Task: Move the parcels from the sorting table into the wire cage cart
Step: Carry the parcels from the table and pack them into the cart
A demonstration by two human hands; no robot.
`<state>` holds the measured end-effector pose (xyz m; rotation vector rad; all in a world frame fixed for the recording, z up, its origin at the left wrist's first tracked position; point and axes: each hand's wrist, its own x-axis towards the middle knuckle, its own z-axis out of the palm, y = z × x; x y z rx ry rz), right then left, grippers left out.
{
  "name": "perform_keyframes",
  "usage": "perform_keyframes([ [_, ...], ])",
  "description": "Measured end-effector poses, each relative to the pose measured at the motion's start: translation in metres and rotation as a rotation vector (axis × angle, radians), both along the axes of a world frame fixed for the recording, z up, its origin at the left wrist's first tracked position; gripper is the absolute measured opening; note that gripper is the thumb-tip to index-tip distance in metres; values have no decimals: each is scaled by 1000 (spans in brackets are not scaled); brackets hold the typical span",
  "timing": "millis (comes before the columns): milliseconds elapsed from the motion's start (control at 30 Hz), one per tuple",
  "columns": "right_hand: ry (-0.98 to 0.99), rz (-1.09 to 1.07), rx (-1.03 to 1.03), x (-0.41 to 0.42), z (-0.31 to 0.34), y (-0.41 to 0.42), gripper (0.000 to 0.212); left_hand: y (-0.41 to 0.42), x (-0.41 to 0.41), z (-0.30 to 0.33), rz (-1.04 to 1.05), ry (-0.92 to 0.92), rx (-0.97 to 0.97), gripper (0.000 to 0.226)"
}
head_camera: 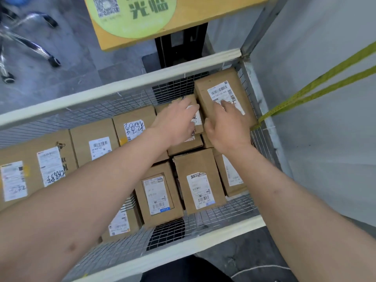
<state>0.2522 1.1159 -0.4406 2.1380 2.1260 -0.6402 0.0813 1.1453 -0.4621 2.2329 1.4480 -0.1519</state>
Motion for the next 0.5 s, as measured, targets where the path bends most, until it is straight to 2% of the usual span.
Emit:
perform_keyframes([
  [300,45,19,118,5,128,-66,55,-63,-2,142,1,23,104,56],
  [500,50,22,227,12,226,-119,44,-110,8,241,-29,55,189,54],
])
